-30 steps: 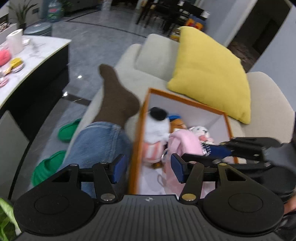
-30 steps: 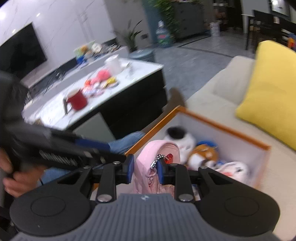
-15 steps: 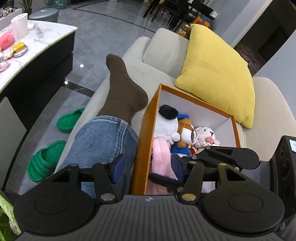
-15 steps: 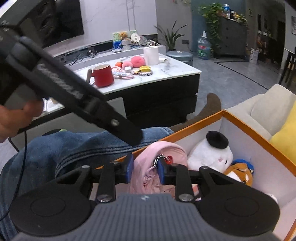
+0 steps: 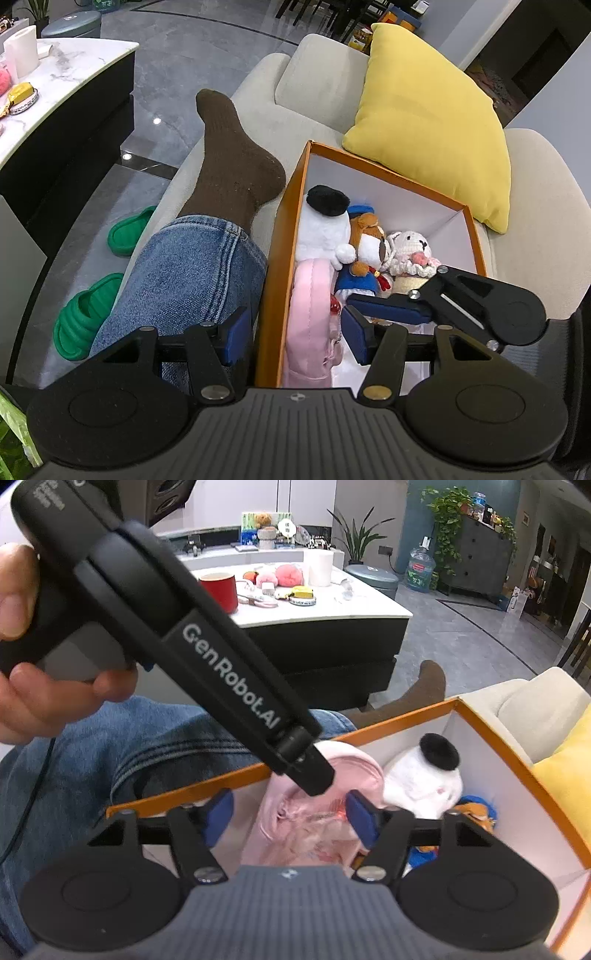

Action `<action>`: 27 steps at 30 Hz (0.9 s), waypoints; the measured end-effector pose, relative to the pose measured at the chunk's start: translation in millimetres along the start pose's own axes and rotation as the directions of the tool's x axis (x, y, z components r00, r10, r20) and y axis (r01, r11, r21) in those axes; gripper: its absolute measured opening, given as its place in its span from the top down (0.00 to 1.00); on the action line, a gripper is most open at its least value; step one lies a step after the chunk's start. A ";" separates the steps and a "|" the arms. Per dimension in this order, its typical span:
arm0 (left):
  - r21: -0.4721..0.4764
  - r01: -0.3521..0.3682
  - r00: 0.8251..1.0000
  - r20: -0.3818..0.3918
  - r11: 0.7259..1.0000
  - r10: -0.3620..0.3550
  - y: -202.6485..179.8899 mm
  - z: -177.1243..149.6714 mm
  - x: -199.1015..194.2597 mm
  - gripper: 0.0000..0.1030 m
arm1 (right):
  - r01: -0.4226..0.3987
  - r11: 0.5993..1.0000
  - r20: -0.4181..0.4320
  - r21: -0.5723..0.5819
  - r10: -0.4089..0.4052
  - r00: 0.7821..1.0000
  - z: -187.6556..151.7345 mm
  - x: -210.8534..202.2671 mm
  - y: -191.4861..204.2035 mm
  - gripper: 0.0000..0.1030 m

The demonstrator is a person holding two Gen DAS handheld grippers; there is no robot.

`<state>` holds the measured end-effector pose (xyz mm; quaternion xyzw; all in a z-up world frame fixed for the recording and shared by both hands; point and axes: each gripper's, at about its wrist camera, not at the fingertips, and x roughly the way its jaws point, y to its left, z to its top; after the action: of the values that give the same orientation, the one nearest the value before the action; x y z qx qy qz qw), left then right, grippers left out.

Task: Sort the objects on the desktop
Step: 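Lower the pink bag into the orange box and open the right gripper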

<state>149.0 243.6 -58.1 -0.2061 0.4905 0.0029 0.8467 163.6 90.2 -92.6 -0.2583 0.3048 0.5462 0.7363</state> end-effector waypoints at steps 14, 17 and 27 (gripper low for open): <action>0.008 0.024 0.999 -0.035 1.000 -0.024 -1.6 -2.1 5.6 0.41 | -0.053 0.960 -0.329 0.275 0.146 0.933 -17.8 42.5 -37.6 0.19; 0.021 0.029 0.999 -0.035 0.999 -0.029 -1.0 -5.5 1.0 0.41 | -0.085 0.954 -0.358 0.288 0.190 0.914 -21.8 50.3 -34.7 0.21; 0.011 0.042 0.998 -0.042 0.999 -0.041 3.3 -5.0 5.2 0.51 | -0.069 0.980 -0.344 0.184 0.130 0.930 -15.3 69.5 -17.3 0.42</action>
<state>146.9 243.9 -65.8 -0.2111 0.5037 -0.0219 0.8374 192.8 119.6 -153.0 -0.2733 0.4905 0.4996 0.6596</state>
